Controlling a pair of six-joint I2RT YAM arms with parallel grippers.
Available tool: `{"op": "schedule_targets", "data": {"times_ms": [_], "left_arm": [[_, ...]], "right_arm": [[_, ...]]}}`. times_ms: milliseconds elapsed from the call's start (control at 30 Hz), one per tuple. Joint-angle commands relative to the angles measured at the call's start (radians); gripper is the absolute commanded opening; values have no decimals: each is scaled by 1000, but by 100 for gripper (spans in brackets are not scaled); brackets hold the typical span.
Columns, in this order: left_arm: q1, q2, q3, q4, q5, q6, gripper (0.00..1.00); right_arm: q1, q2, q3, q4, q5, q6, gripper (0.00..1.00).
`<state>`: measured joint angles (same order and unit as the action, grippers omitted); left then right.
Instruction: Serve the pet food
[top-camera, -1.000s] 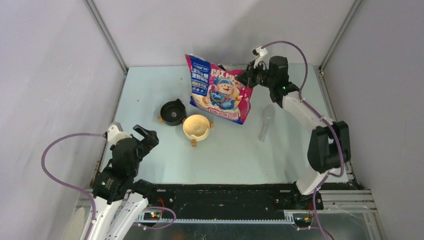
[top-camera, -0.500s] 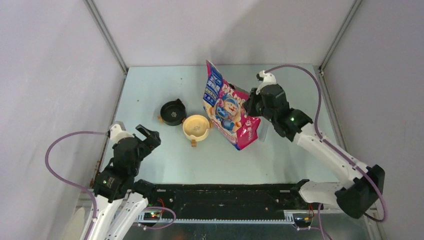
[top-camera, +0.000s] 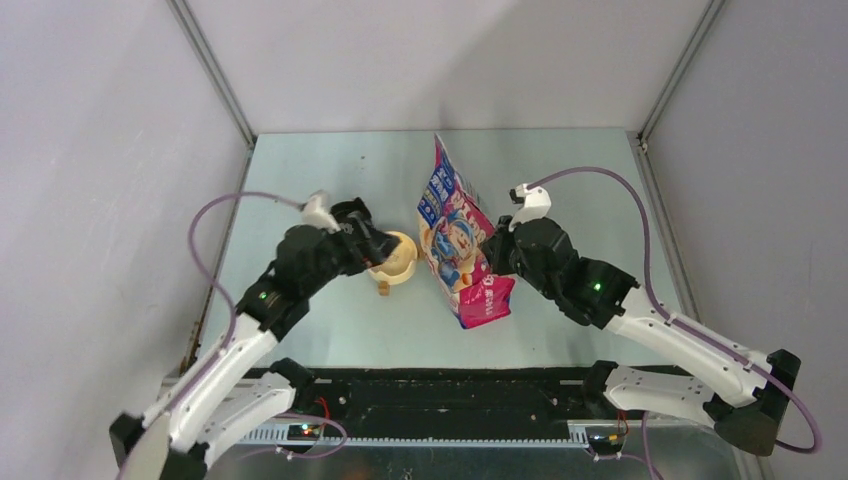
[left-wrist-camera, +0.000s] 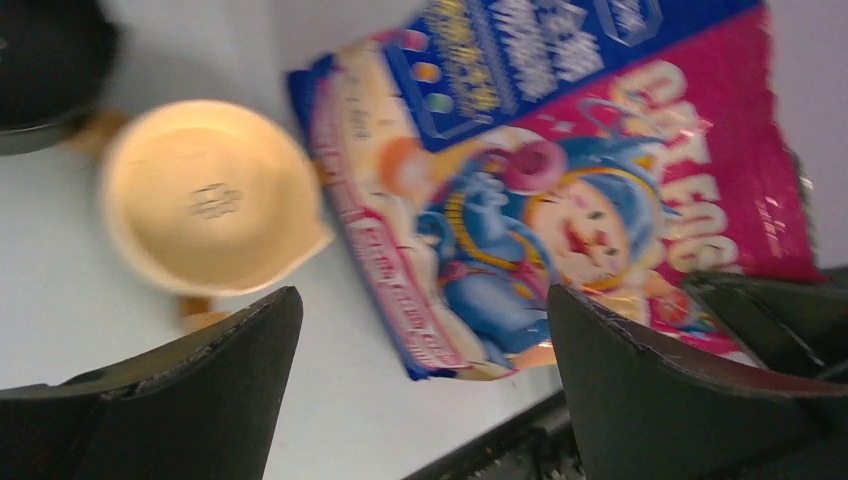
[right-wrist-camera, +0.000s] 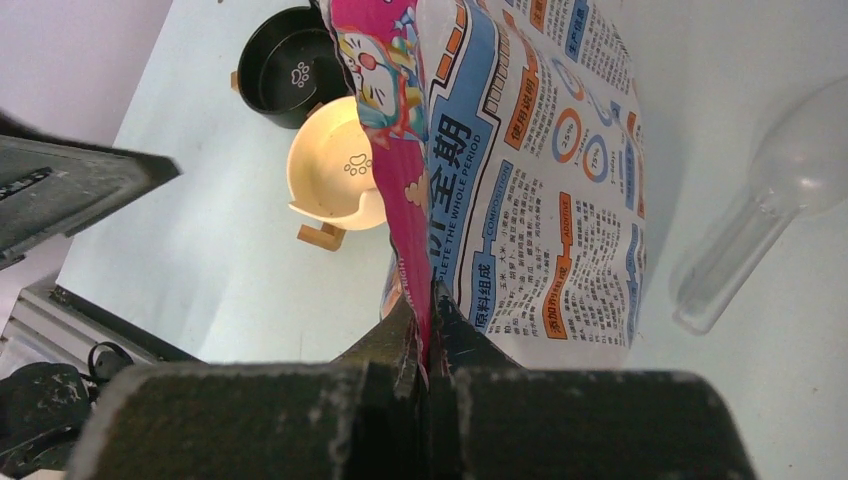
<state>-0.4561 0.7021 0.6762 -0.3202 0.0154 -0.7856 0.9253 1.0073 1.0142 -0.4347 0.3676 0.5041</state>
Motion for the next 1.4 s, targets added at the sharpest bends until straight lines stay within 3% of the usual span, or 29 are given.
{"op": "schedule_targets", "data": {"times_ms": [0,267,733,933,1200,1367], "left_arm": [[-162,206,180,253,91,30,99],[-249,495,412,292,123,29,99],[-298,608,510,243,79,43,99],[-302,612,504,217,31,37,89],[-318,595,473,226,-7,26,84],[-320,622,491,214,-12,23,72]], "right_arm": [[38,-37,24,137,-68,46,0],[38,-11,-6,124,-21,26,0],[-55,43,-52,174,-142,-6,0],[-52,18,-68,181,-138,-3,0],[-53,22,-69,176,-141,13,0],[-41,14,-68,180,-148,2,0]]}}
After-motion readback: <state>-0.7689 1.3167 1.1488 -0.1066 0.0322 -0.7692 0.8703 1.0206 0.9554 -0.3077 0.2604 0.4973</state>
